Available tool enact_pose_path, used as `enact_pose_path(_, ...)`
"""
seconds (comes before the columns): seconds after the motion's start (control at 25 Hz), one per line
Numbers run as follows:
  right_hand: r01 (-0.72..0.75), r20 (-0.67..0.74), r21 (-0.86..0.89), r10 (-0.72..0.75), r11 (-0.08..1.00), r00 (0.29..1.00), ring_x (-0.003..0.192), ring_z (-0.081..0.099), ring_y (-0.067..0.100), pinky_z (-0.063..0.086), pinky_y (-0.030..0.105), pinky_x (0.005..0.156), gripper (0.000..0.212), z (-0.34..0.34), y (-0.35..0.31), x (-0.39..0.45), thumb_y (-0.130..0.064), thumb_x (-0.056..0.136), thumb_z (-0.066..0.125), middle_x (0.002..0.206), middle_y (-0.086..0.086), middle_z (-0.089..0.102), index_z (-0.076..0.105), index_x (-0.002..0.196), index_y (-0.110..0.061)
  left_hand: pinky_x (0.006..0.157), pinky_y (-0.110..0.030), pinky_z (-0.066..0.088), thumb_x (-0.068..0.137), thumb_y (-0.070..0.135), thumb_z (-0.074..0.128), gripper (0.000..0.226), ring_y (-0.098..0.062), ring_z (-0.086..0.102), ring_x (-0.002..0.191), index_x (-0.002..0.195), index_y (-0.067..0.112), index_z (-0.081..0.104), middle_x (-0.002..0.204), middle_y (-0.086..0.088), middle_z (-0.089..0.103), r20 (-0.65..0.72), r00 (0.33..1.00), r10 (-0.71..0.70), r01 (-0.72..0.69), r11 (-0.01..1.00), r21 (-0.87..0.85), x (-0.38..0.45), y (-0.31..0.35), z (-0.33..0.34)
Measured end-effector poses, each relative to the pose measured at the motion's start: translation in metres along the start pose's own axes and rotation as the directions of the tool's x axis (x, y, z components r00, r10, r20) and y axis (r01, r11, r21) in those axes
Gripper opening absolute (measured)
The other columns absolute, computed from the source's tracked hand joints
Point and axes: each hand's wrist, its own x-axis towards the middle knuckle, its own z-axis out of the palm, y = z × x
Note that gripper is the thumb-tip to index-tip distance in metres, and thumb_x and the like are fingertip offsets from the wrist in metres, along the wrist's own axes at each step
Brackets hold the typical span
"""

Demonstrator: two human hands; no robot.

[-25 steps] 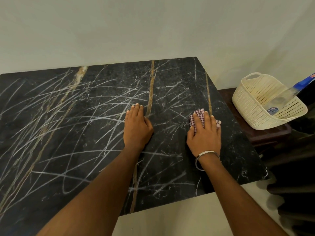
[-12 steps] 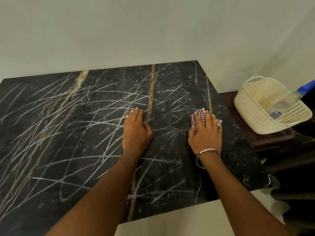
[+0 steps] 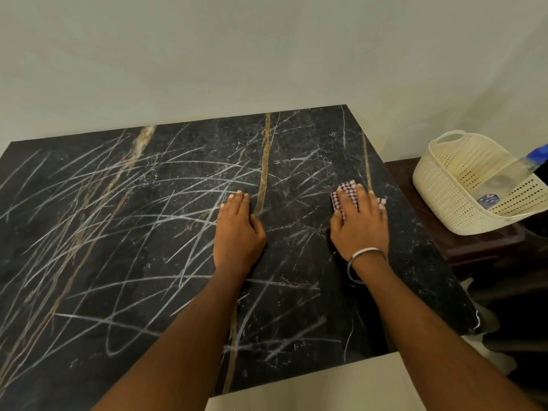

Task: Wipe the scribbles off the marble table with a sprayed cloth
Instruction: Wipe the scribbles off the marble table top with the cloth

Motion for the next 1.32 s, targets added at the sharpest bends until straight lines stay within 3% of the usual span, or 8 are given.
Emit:
enact_pose_path(0.12, -0.029, -0.006, 0.014, 0.029, 0.999, 1.000, 0.146, 0.011, 0.029, 0.012, 0.050, 0.118, 0.053, 0.002, -0.015, 0.000, -0.040, 0.096, 0.036, 0.159, 0.005, 0.016, 0.028, 0.148, -0.031, 0.121, -0.036, 0.015, 0.097, 0.025, 0.043, 0.053, -0.017, 0.023, 0.145, 0.148, 0.011, 0.033, 0.156, -0.006, 0.031, 0.011, 1.000, -0.010, 0.010, 1.000, 0.001, -0.001, 0.003, -0.002)
enact_pose_path(0.4, 0.150, 0.021, 0.035, -0.151, 0.988, 0.988, 0.145, 0.017, 0.030, 0.016, 0.051, 0.117, 0.052, 0.011, -0.045, 0.007, -0.040, 0.095, 0.037, 0.158, 0.005, 0.021, 0.033, 0.146, -0.031, 0.121, -0.036, 0.018, 0.096, 0.025, 0.043, 0.054, -0.015, 0.023, 0.145, 0.148, 0.013, 0.034, 0.155, -0.004, 0.032, 0.010, 1.000, -0.021, 0.021, 1.000, -0.003, 0.000, 0.004, -0.004)
enact_pose_path(0.6, 0.053, -0.004, 0.010, -0.053, 0.999, 0.999, 0.144, 0.018, 0.031, 0.016, 0.052, 0.117, 0.052, 0.006, -0.012, 0.034, -0.039, 0.095, 0.038, 0.157, 0.007, 0.023, 0.034, 0.146, -0.029, 0.121, -0.036, 0.017, 0.096, 0.026, 0.043, 0.054, -0.014, 0.023, 0.145, 0.148, 0.013, 0.034, 0.155, -0.003, 0.032, 0.012, 1.000, -0.017, 0.017, 1.000, -0.012, -0.001, 0.003, -0.003)
enact_pose_path(0.72, 0.013, -0.012, 0.016, -0.013, 1.000, 1.000, 0.145, 0.015, 0.031, 0.014, 0.052, 0.117, 0.054, 0.008, -0.024, 0.035, -0.039, 0.094, 0.037, 0.158, 0.008, 0.019, 0.032, 0.147, -0.028, 0.121, -0.036, 0.017, 0.096, 0.025, 0.043, 0.054, -0.014, 0.023, 0.145, 0.148, 0.013, 0.034, 0.155, -0.003, 0.032, 0.001, 1.000, -0.022, 0.022, 1.000, -0.007, 0.000, 0.002, -0.002)
enact_pose_path(1.0, 0.187, 0.036, 0.039, -0.188, 0.982, 0.981, 0.145, 0.015, 0.029, 0.015, 0.050, 0.118, 0.052, 0.011, -0.053, 0.034, -0.041, 0.095, 0.034, 0.158, 0.004, 0.020, 0.030, 0.146, -0.032, 0.121, -0.035, 0.016, 0.097, 0.025, 0.044, 0.055, -0.014, 0.022, 0.145, 0.149, 0.014, 0.032, 0.156, -0.003, 0.030, 0.012, 1.000, -0.022, 0.022, 1.000, -0.002, 0.000, 0.004, -0.004)
enact_pose_path(1.16, 0.085, 0.031, 0.010, -0.085, 0.996, 0.996, 0.145, 0.015, 0.029, 0.014, 0.049, 0.118, 0.054, 0.006, -0.020, 0.052, -0.041, 0.096, 0.034, 0.158, 0.004, 0.019, 0.028, 0.148, -0.031, 0.121, -0.036, 0.016, 0.097, 0.026, 0.043, 0.055, -0.014, 0.021, 0.146, 0.149, 0.013, 0.032, 0.157, -0.003, 0.029, 0.020, 1.000, -0.010, 0.011, 1.000, -0.016, -0.001, 0.002, -0.003)
enact_pose_path(1.32, 0.027, -0.010, 0.034, -0.027, 0.999, 1.000, 0.145, 0.015, 0.029, 0.014, 0.051, 0.118, 0.053, 0.010, -0.043, 0.060, -0.039, 0.095, 0.037, 0.158, 0.005, 0.020, 0.032, 0.147, -0.030, 0.122, -0.033, 0.008, 0.098, 0.028, 0.040, 0.056, -0.013, 0.014, 0.147, 0.151, 0.014, 0.027, 0.159, -0.001, 0.022, 0.047, 0.999, -0.008, 0.008, 1.000, -0.006, 0.004, 0.000, -0.004)
